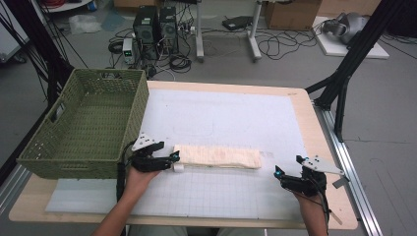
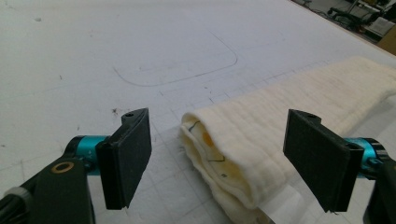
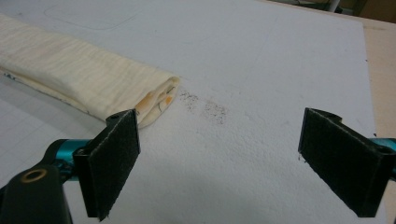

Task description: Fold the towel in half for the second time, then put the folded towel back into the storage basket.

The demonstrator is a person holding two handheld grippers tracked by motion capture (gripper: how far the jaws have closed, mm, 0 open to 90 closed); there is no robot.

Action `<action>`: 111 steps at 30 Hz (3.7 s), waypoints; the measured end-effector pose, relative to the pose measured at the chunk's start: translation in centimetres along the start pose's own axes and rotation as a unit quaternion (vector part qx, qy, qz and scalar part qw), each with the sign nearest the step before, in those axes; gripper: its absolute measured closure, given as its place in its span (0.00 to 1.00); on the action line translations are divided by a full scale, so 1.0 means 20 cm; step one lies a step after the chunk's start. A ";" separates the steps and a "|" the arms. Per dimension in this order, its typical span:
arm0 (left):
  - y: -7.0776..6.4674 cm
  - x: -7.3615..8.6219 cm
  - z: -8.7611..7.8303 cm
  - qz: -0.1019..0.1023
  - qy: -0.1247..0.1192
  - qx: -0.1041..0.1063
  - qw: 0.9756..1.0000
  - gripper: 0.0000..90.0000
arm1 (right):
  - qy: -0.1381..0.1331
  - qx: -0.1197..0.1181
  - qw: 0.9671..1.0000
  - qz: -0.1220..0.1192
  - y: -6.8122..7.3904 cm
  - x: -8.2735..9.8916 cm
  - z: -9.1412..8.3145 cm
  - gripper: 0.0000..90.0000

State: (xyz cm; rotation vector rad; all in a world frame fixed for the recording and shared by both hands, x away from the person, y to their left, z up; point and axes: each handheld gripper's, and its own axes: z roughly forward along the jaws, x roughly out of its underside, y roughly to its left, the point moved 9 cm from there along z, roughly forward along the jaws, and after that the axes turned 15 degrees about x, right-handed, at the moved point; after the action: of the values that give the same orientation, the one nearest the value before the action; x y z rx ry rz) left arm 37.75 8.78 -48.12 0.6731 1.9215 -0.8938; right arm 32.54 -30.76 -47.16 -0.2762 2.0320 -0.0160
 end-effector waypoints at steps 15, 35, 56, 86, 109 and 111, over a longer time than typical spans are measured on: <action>0.02 0.04 0.06 -0.015 0.036 -0.003 0.999 0.39 | 0.000 0.002 1.000 -0.006 0.01 0.00 0.01 0.13; -0.01 0.09 0.13 0.035 0.109 -0.028 0.993 0.75 | 0.001 -0.001 1.000 -0.005 0.02 0.00 0.00 0.13; -0.04 0.09 0.11 0.033 0.100 -0.012 0.994 0.90 | 0.057 -0.078 0.995 0.006 0.29 -0.04 0.20 0.31; -0.10 -0.06 -0.01 0.053 0.041 0.009 0.998 0.91 | 0.076 -0.101 0.991 -0.039 0.38 -0.10 0.18 0.88; -0.23 -0.40 -0.25 0.096 -0.051 0.022 0.994 0.91 | -0.001 -0.114 0.993 -0.025 0.35 -0.45 0.11 0.88; -0.23 -0.43 -0.29 0.099 -0.059 0.020 0.993 0.91 | -0.006 -0.114 0.993 -0.031 0.37 -0.50 0.12 0.88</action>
State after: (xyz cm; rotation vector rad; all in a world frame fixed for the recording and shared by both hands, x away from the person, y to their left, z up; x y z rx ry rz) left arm 35.49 9.79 -37.16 0.8008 1.7026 -0.8293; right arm 37.55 -21.34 -40.42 -0.4821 2.0132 0.1805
